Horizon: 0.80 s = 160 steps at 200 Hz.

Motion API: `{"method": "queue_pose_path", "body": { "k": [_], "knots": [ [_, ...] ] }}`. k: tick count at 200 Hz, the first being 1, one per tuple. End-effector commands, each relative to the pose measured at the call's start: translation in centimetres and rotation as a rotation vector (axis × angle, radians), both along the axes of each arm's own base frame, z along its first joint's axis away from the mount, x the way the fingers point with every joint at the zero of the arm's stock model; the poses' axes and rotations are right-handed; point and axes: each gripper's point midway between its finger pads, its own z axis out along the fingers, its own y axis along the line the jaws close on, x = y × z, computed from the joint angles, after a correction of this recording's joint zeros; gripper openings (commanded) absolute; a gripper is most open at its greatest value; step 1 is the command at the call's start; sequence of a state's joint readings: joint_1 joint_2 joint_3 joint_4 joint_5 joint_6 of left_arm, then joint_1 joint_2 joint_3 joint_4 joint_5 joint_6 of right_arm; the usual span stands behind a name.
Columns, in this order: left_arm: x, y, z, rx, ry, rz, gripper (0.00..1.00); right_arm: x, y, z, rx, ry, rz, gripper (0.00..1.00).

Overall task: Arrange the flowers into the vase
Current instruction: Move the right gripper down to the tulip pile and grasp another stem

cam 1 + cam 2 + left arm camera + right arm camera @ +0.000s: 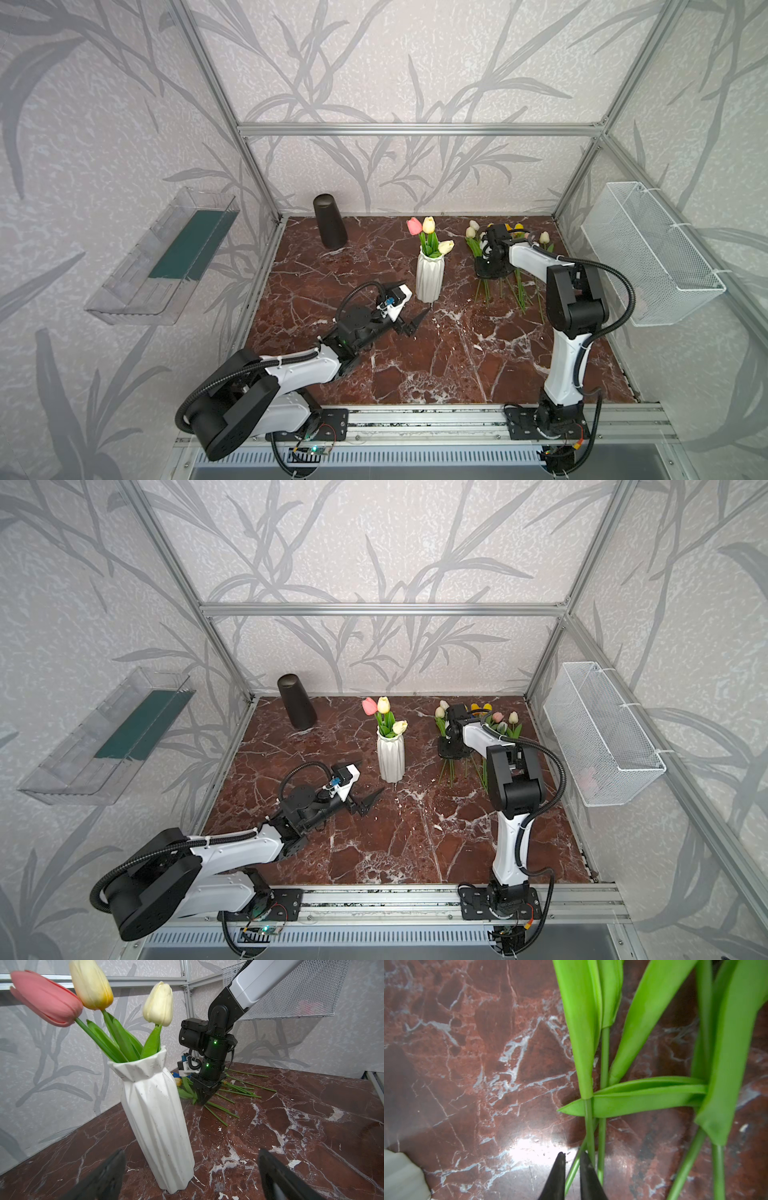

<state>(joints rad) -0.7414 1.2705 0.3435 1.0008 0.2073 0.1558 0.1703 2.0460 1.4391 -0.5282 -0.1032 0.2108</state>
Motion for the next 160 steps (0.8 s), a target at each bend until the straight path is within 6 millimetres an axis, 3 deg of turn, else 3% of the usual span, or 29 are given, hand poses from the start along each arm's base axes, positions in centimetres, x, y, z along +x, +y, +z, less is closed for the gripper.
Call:
{"method": "queue_pose_path", "body": {
  "k": [1, 59, 160],
  "knots": [
    [-0.1, -0.1, 0.9, -0.022, -0.022, -0.003, 0.99, 0.0, -0.1, -0.3, -0.008, 0.013, 0.000, 0.18],
    [-0.1, -0.2, 1.1, -0.023, -0.028, -0.008, 0.99, 0.0, -0.6, 4.2, -0.026, -0.094, -0.021, 0.20],
    [0.0, -0.1, 1.0, -0.007, -0.032, -0.001, 0.99, -0.2, 0.1, -0.3, -0.015, 0.012, 0.001, 0.19]
  ]
}}
